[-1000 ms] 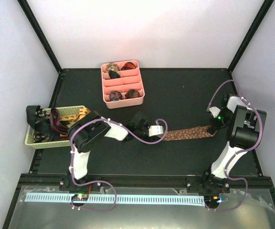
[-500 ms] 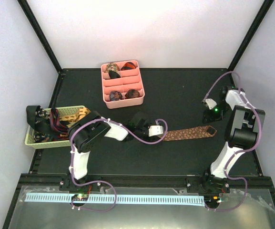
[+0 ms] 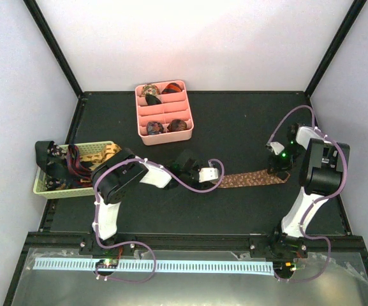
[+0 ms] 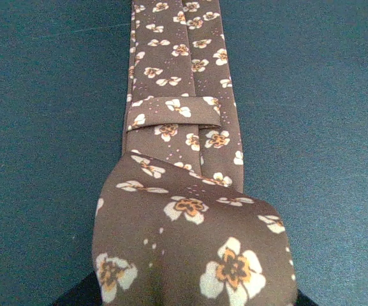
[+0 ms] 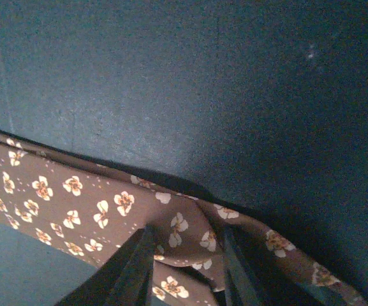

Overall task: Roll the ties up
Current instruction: Roll the tie at the center of the board.

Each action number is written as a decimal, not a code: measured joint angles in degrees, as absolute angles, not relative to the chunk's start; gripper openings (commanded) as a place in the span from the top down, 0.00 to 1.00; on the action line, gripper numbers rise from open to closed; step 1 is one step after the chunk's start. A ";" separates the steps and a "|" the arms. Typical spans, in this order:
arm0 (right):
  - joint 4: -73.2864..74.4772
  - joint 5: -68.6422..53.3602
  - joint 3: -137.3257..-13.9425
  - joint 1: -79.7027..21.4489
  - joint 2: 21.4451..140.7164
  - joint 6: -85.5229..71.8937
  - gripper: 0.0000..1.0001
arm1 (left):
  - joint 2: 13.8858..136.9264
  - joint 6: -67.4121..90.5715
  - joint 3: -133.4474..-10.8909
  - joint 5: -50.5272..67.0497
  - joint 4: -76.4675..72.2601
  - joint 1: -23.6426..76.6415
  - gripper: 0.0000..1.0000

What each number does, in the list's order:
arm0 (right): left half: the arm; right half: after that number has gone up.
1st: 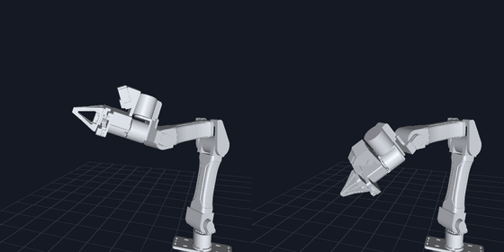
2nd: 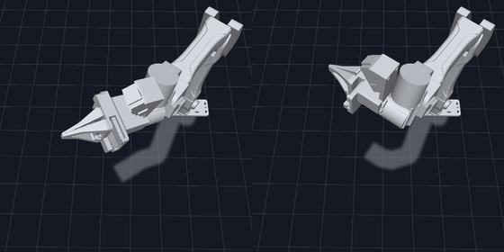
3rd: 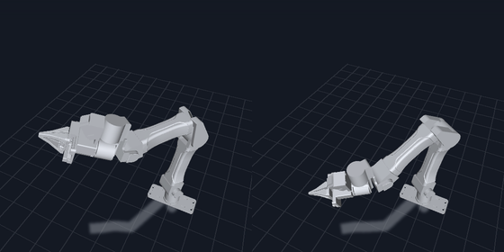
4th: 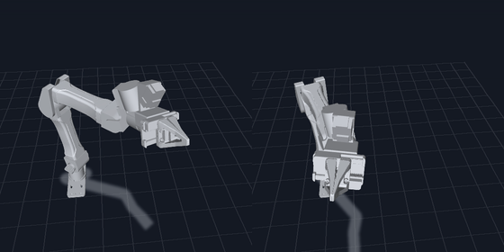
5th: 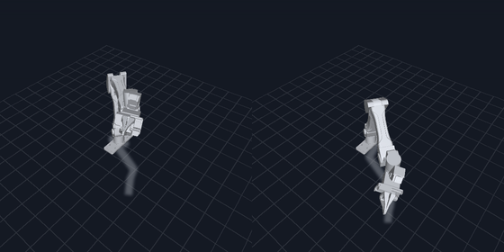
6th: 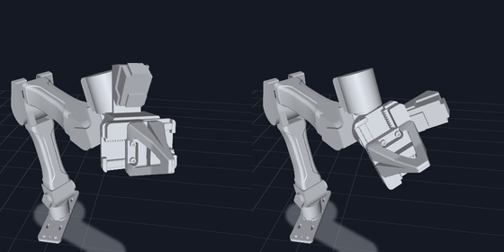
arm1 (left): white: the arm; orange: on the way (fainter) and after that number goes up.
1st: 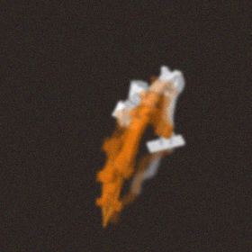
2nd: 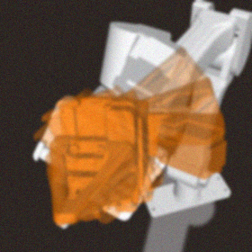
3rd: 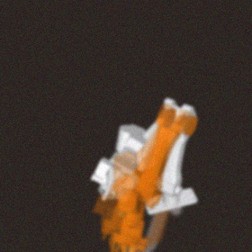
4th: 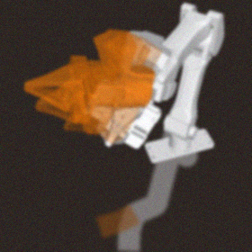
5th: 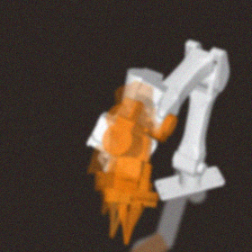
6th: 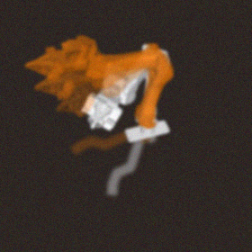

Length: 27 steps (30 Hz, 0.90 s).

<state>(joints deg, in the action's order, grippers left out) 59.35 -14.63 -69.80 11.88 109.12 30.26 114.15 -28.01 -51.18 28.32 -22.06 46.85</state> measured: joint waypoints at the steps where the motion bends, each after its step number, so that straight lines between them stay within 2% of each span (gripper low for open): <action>1: 59.07 -14.44 -69.58 11.88 108.97 29.87 0.85 | 114.13 -28.01 -51.18 28.32 -22.06 46.85 0.75; 4: 58.87 -14.04 -69.34 11.86 108.92 29.65 0.89 | 114.13 -28.01 -51.18 28.32 -22.06 46.85 0.75; 7: 59.11 -14.02 -69.36 11.86 108.88 29.54 0.98 | 114.13 -28.01 -51.18 28.34 -22.06 46.85 0.75; 19: 63.75 -13.50 -69.58 11.86 101.32 30.83 0.98 | 114.13 -27.99 -51.07 28.32 -22.11 46.85 0.75; 25: 63.51 -10.55 -66.32 11.86 101.27 31.20 0.98 | 114.13 -27.97 -50.92 28.29 -22.13 46.85 0.75; 26: 63.09 -10.04 -65.89 11.86 101.54 31.20 0.97 | 114.15 -27.97 -50.85 28.29 -22.17 46.85 0.75; 27: 62.78 -9.47 -65.65 11.86 101.84 31.20 0.92 | 114.13 -27.97 -50.83 28.29 -22.24 46.85 0.75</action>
<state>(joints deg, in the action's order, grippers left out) 62.78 -9.47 -65.65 11.86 101.84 31.20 114.13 -27.97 -50.83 28.29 -22.24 46.85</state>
